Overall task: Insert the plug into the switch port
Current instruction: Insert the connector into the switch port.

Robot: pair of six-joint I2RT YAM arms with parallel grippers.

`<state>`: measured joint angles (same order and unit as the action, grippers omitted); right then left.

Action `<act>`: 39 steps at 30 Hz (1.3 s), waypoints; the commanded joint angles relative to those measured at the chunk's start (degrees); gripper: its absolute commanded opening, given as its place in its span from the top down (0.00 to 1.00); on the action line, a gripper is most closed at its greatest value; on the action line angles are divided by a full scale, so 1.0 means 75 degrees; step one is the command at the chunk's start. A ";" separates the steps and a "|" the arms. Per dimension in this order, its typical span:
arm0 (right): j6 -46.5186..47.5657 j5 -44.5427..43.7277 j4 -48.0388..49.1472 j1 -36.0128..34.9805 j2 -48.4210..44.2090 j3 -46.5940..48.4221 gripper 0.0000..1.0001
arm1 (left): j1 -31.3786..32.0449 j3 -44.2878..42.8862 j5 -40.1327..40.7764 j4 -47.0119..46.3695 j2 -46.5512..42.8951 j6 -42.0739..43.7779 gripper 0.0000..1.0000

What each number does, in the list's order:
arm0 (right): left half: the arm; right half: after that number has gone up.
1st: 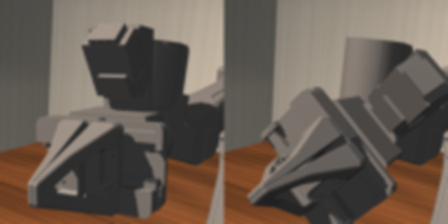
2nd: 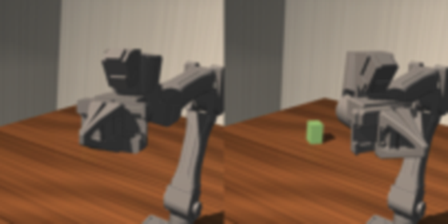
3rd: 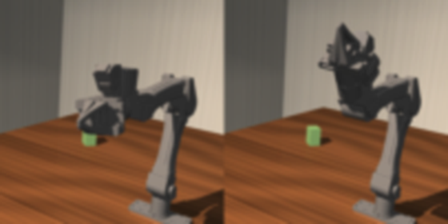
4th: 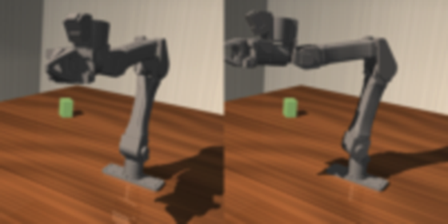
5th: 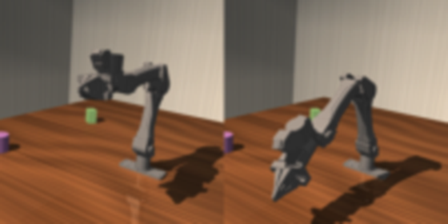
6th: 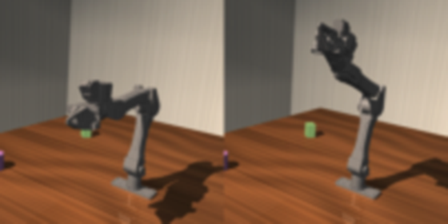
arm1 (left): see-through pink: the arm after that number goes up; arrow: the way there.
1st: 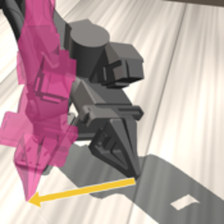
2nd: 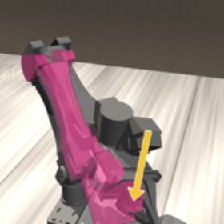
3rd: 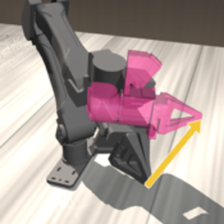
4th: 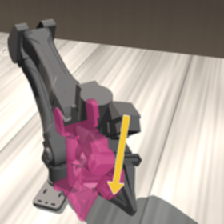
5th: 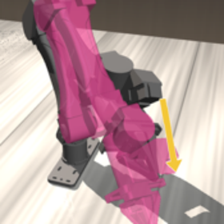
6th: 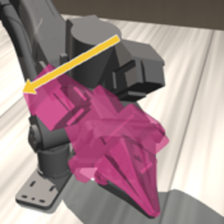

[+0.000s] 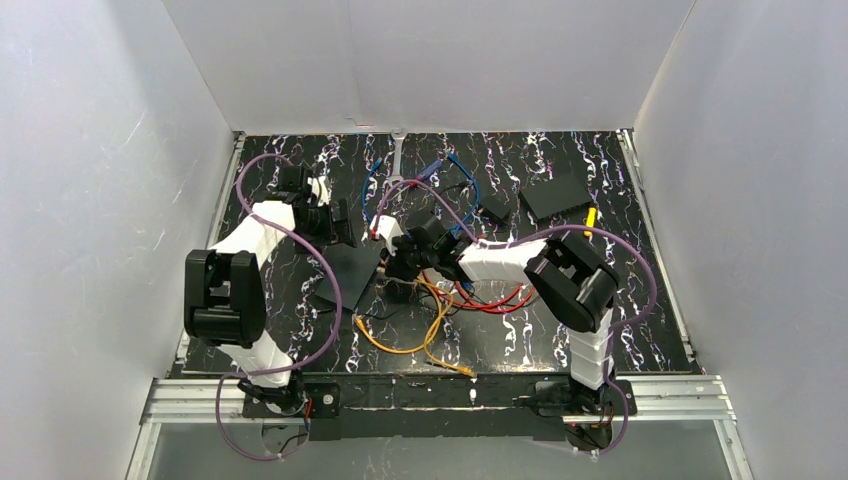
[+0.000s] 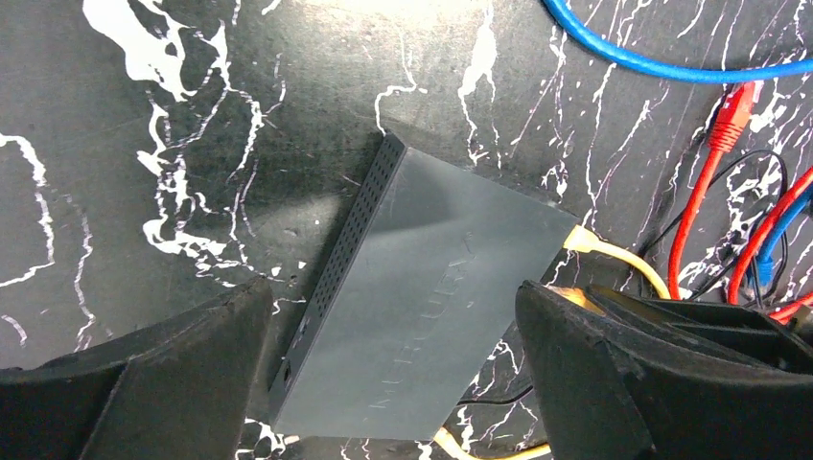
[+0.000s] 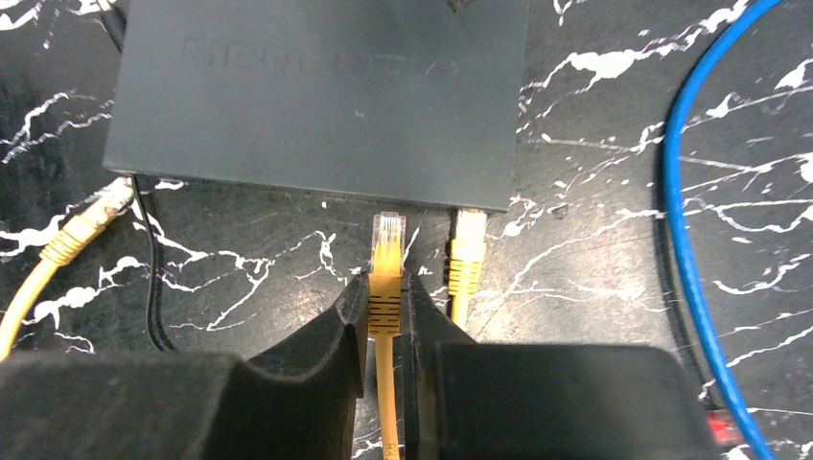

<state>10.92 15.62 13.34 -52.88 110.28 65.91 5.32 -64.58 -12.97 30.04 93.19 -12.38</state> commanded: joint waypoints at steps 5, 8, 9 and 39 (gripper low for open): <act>-0.0063 -0.0062 0.0017 0.0008 0.0399 0.0393 0.99 | -0.0018 -0.0466 -0.0791 0.0138 0.0585 0.0139 0.06; -0.0151 -0.0139 0.0225 0.0008 0.0454 0.0349 0.99 | -0.0018 -0.0561 -0.0964 0.0209 0.0803 0.0139 0.10; -0.0175 -0.0175 0.0324 0.0008 0.0459 0.0327 0.99 | -0.0015 -0.0559 -0.0967 0.0213 0.0846 0.0139 0.10; -0.0471 -0.1130 0.1186 -0.0226 0.0636 0.0110 0.99 | 0.0464 -0.0807 -0.0786 0.0741 0.1837 0.0438 0.18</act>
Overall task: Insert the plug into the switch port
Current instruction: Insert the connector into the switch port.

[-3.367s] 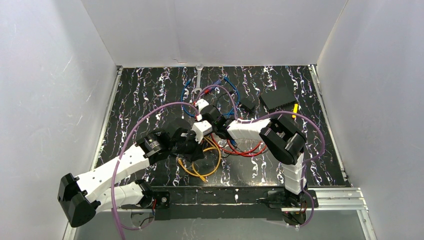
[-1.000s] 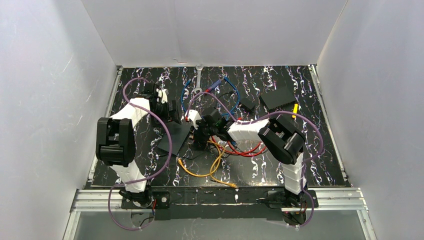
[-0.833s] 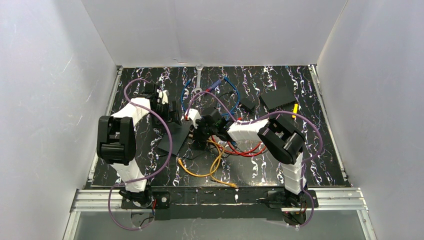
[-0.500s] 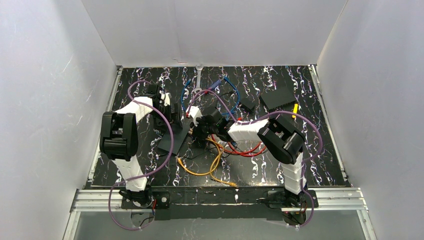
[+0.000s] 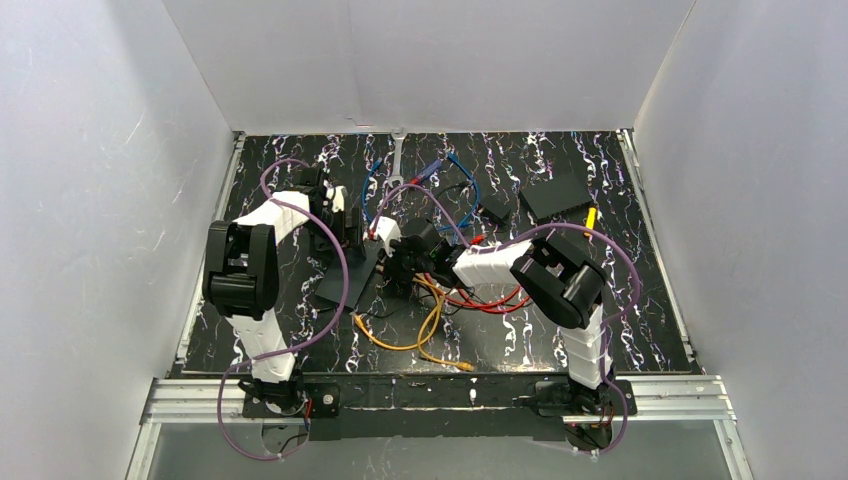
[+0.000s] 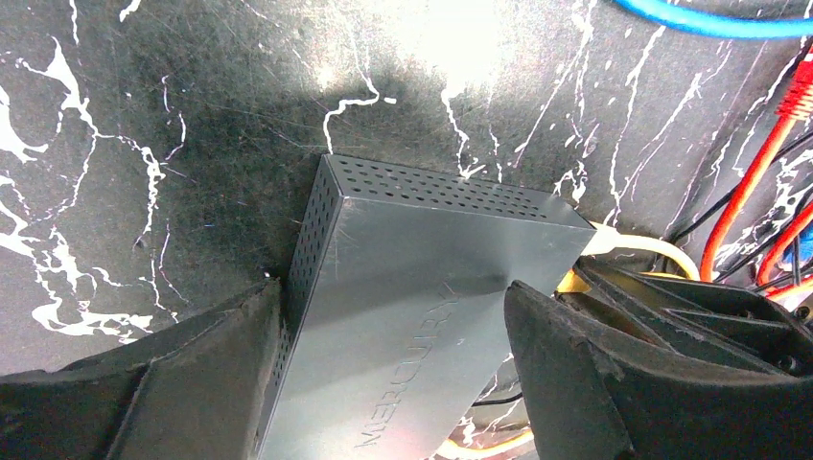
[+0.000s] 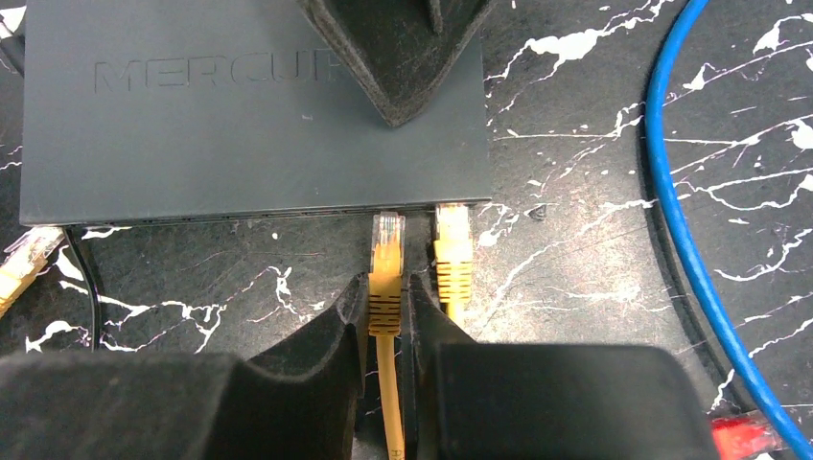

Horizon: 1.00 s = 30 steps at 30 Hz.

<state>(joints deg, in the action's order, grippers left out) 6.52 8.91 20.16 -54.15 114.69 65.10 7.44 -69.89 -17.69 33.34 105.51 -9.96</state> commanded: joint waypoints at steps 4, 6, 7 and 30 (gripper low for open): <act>0.0094 -0.0331 0.0398 -0.0057 0.0016 0.0166 0.99 | 0.0268 -0.0141 -0.0131 0.0376 0.0306 0.0171 0.20; 0.0068 -0.0358 0.0481 -0.0069 -0.0015 0.0107 0.99 | 0.0309 -0.0158 -0.0068 0.0410 0.0322 0.0206 0.21; 0.0059 -0.0375 0.0524 -0.0069 -0.0038 0.0084 0.99 | 0.0336 -0.0166 -0.0016 0.0425 0.0325 0.0216 0.21; 0.0212 -0.0353 0.1601 -0.0161 -0.0433 -0.0564 0.99 | 0.0767 -0.0286 0.0440 0.0704 0.0526 0.0466 0.21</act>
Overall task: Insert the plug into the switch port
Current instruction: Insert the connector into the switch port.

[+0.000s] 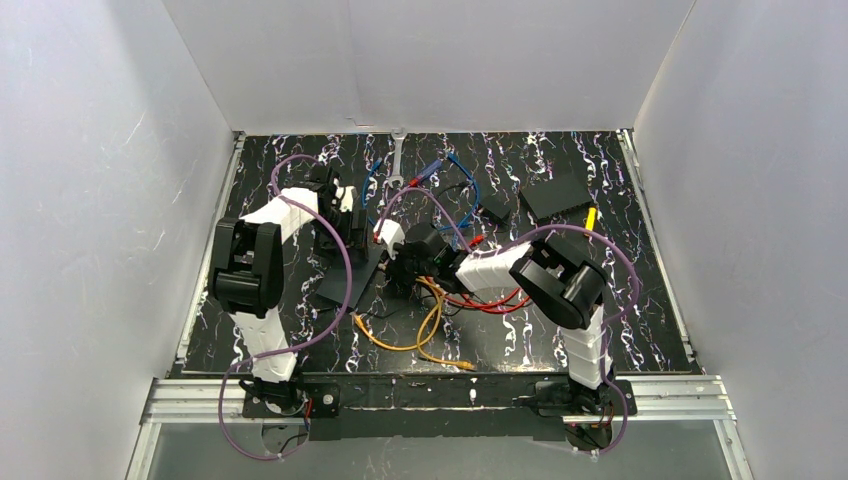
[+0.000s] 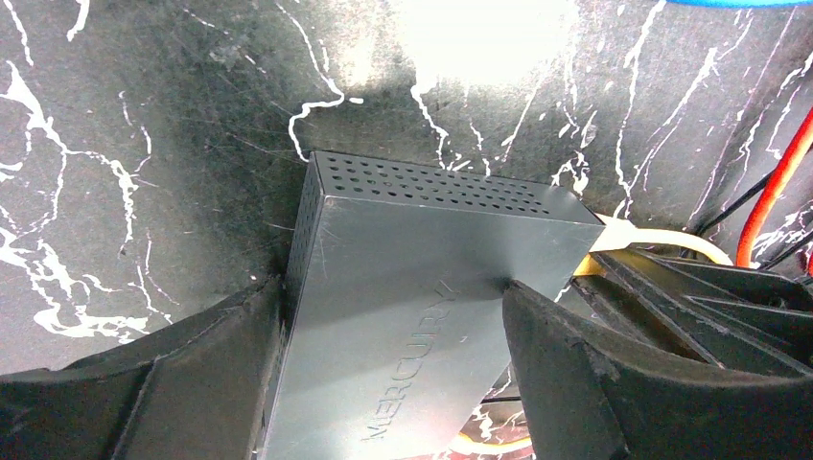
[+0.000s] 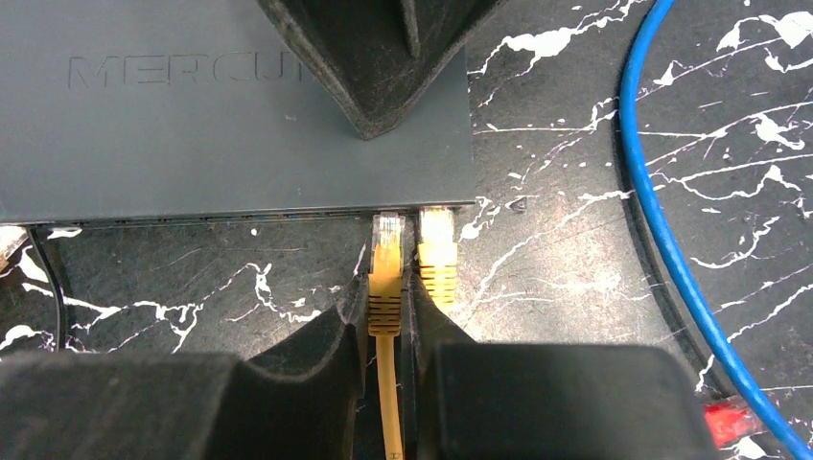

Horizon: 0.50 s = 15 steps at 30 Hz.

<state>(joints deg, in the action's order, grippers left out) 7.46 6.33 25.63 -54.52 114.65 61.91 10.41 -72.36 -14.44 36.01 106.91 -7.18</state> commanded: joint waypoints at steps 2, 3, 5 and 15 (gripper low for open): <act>0.0094 -0.0006 0.0989 -0.0113 -0.0491 -0.0219 0.99 | 0.0397 0.0039 0.0015 0.0365 0.0358 0.0118 0.21; 0.0084 0.0005 0.1041 -0.0113 -0.0513 -0.0256 0.99 | 0.0402 0.0031 0.0031 0.0372 0.0368 0.0124 0.21; 0.0089 0.0033 0.1122 -0.0113 -0.0567 -0.0311 0.99 | 0.0436 0.0030 0.0086 0.0384 0.0380 0.0125 0.21; 0.0072 -0.0190 0.1072 -0.0159 -0.0768 -0.0354 0.99 | 0.0486 -0.0005 0.0434 0.0494 0.0428 0.0101 0.20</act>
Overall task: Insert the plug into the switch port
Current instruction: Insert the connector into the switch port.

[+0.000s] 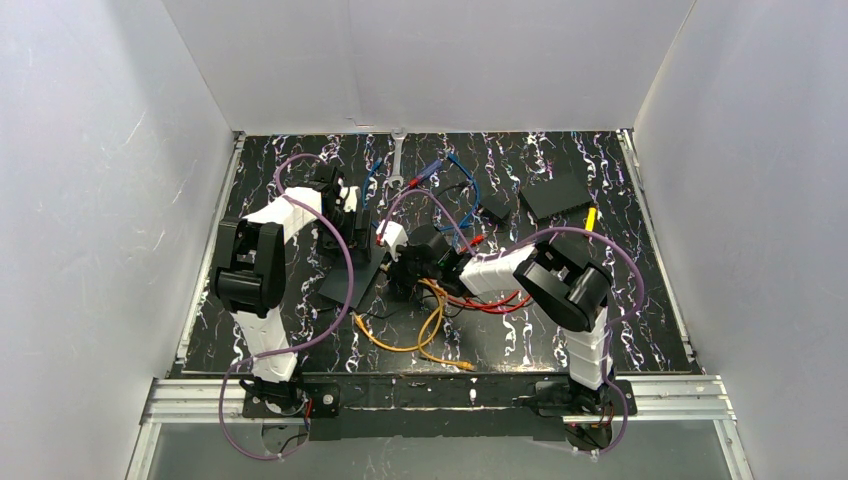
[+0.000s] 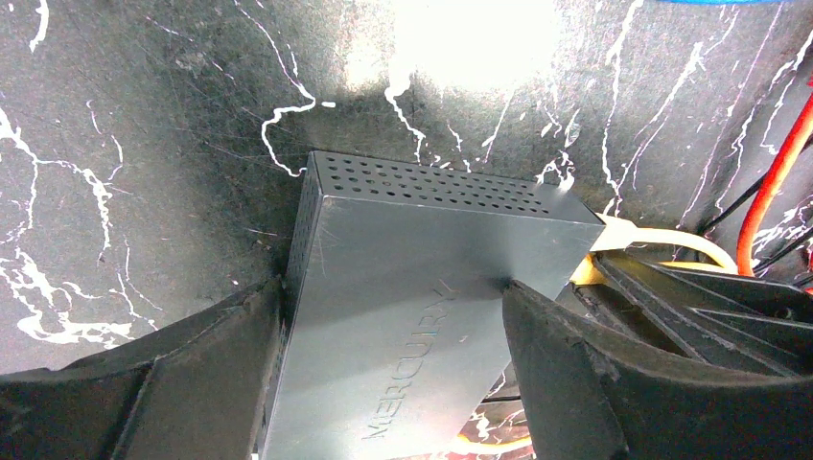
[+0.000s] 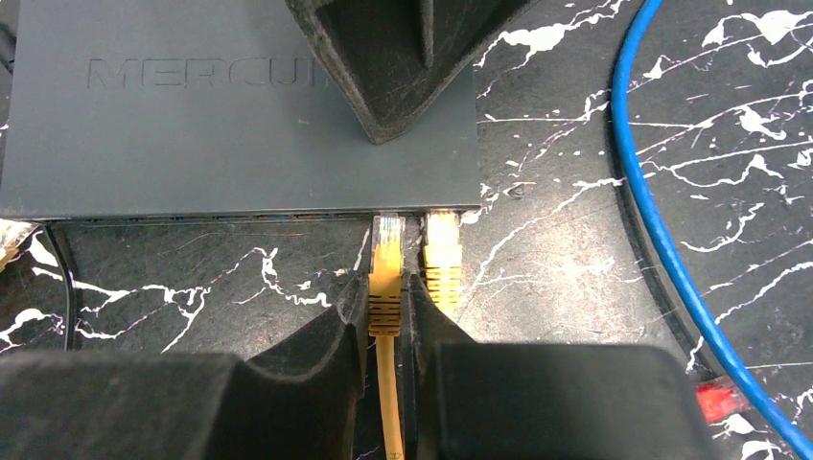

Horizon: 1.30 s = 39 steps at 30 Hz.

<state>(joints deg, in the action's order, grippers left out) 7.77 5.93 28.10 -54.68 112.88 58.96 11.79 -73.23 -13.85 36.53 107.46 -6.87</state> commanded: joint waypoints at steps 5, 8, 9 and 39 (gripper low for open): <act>-0.0015 -0.0556 0.0625 -0.0140 -0.0510 0.0069 0.99 | 0.0301 0.0099 0.0474 0.0472 0.0373 0.0061 0.20; -0.0028 -0.0499 0.0674 -0.0140 -0.0493 0.0063 0.99 | 0.0297 0.0090 0.0452 0.0473 0.0373 0.0067 0.20; -0.0031 -0.0498 0.0673 -0.0140 -0.0481 0.0061 0.99 | 0.0302 0.0094 0.0452 0.0473 0.0371 0.0072 0.20; 0.0598 0.0448 0.1316 -0.0122 0.0000 0.0383 0.99 | 0.0581 0.0068 -0.0525 0.0473 0.0240 0.0372 0.20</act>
<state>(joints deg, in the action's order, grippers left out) 11.40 5.56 29.34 -55.00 112.68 58.72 12.78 -73.87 -13.45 37.54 107.57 -4.75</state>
